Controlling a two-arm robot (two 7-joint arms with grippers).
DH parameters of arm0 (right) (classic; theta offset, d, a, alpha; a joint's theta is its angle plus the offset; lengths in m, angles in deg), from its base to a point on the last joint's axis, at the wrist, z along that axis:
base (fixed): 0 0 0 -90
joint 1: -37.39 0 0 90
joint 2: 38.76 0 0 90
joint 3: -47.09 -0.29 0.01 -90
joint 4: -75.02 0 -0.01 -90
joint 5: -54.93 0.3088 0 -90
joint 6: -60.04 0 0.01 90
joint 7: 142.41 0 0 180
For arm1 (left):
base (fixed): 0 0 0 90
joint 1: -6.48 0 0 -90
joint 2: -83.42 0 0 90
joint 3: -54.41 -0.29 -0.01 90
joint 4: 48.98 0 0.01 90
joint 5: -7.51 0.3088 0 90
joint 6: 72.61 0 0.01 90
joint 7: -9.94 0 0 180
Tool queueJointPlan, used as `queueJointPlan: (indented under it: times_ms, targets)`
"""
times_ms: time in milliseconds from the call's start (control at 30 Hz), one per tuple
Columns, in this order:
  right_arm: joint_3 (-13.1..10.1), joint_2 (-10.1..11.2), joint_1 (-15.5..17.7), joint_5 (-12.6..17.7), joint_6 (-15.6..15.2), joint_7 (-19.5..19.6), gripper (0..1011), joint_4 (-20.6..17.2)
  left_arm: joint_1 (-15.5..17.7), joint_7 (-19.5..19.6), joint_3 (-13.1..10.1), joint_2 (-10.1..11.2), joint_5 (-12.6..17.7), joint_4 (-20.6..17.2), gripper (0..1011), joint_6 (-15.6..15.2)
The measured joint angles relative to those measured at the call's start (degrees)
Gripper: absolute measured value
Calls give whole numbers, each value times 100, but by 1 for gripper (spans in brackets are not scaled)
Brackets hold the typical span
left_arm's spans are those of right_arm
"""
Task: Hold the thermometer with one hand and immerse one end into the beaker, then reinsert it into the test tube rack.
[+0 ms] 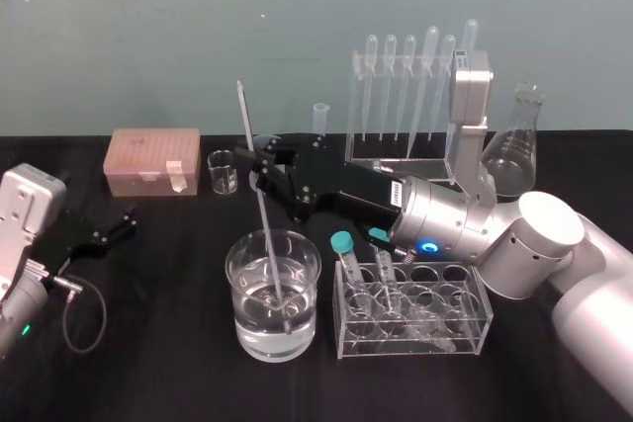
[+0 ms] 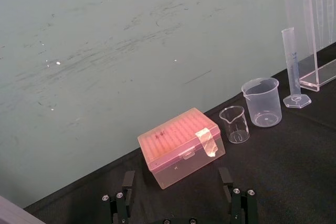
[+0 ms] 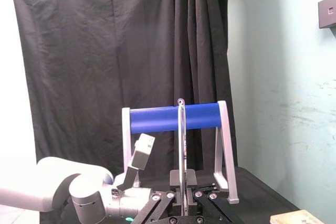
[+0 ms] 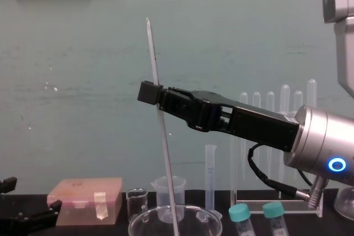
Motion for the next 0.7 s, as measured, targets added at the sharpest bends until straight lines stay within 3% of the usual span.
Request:
queueJointPlan:
  times_ms: [700]
  targets:
    - [13,9,24,1,-8,0,56,-38,0,0,0,0,0,0,1008,0]
